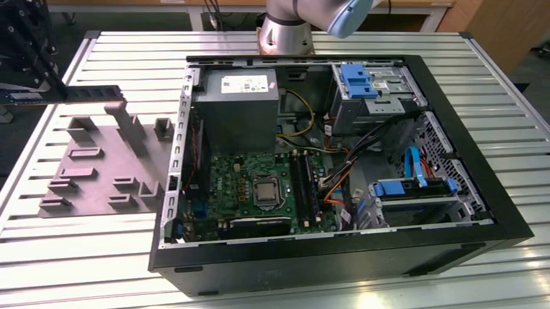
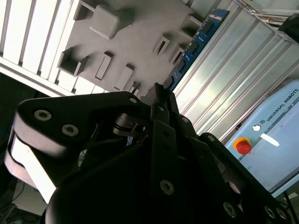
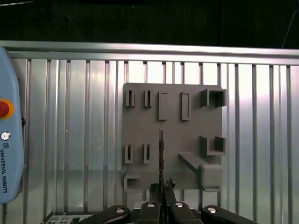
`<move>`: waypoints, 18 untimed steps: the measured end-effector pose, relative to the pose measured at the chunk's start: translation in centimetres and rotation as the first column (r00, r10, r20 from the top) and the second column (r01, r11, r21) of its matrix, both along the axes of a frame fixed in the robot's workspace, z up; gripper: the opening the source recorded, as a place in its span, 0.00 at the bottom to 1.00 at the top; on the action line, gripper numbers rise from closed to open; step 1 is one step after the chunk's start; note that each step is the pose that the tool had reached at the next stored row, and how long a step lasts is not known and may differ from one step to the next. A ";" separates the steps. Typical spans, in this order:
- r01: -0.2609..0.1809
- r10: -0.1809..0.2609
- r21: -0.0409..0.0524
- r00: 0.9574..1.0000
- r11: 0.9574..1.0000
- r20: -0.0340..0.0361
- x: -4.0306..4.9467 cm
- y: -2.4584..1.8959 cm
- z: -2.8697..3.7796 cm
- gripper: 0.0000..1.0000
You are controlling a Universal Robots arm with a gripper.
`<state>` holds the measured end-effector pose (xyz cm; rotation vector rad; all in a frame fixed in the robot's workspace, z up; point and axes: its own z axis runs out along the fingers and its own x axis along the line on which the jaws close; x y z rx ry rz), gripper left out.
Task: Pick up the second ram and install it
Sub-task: 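Pick up the second ram and move it above second insertion slot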
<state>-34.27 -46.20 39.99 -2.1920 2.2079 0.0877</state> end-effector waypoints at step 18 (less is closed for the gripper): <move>0.000 0.000 0.000 1.000 1.000 0.000 1.58 0.00 0.00 0.14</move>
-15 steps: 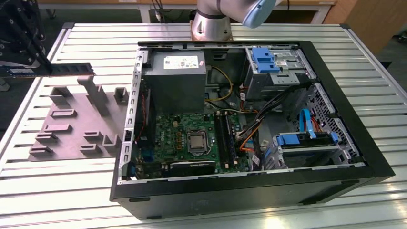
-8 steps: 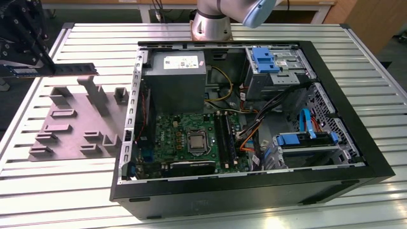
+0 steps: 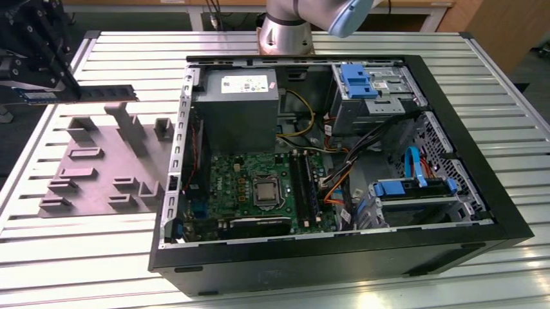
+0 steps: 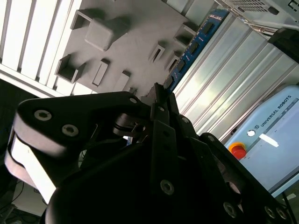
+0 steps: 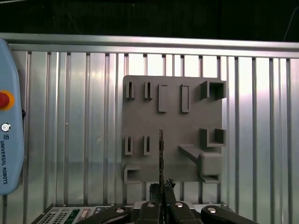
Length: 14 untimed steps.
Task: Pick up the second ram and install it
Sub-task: 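Pick up the second ram and move it above second insertion slot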
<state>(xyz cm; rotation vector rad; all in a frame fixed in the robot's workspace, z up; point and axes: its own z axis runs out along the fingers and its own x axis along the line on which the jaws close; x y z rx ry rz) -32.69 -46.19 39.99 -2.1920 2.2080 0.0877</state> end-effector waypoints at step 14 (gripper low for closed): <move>0.000 0.000 0.000 1.000 1.000 0.000 1.22 0.00 0.00 0.14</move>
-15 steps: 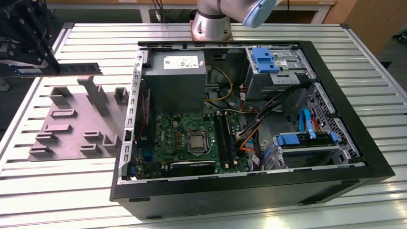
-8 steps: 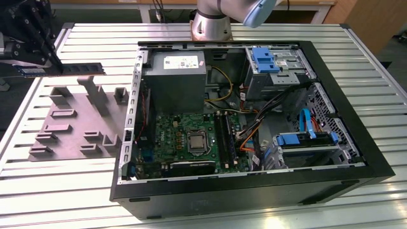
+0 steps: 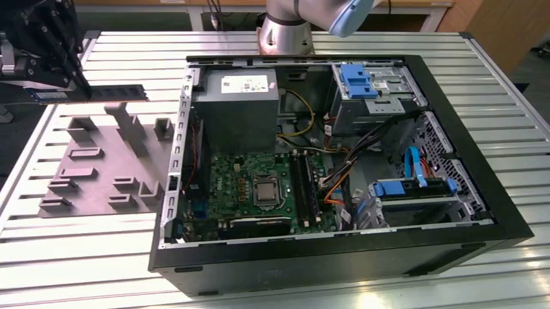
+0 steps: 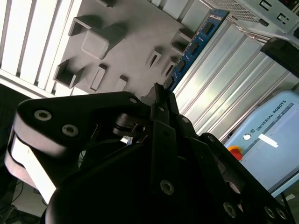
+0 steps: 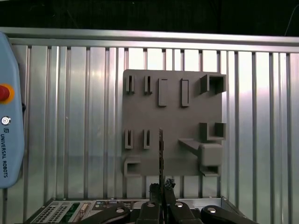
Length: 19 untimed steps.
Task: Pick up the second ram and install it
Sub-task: 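Pick up the second ram and move it above second insertion slot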
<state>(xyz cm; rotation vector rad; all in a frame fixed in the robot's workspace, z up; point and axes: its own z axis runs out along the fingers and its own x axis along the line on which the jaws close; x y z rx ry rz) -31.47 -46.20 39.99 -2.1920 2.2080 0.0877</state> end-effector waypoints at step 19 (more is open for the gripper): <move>0.000 0.000 0.000 1.000 1.000 0.000 1.70 0.00 0.00 0.14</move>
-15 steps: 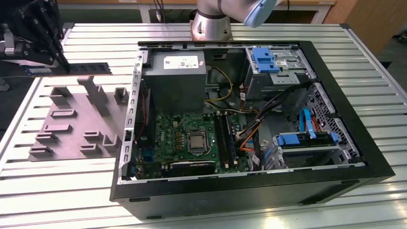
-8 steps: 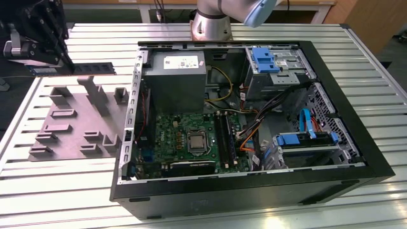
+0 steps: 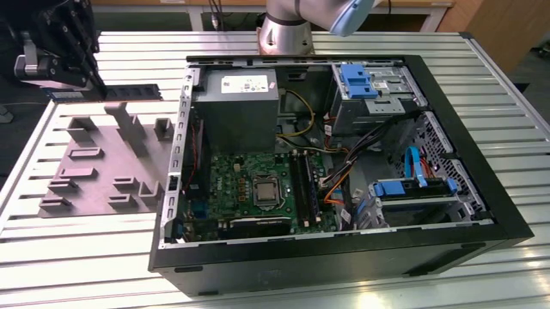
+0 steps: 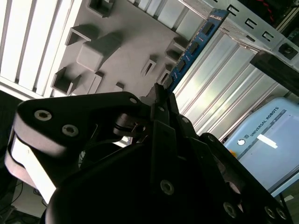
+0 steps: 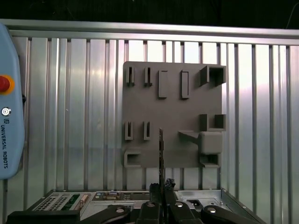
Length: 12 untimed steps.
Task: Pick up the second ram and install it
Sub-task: 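Pick up the second ram and move it above second insertion slot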
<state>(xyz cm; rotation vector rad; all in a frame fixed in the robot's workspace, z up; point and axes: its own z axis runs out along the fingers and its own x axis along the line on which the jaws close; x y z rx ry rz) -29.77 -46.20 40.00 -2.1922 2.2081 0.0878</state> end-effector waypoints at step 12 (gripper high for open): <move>0.000 0.000 0.000 1.000 1.000 -0.001 1.84 0.00 0.00 0.14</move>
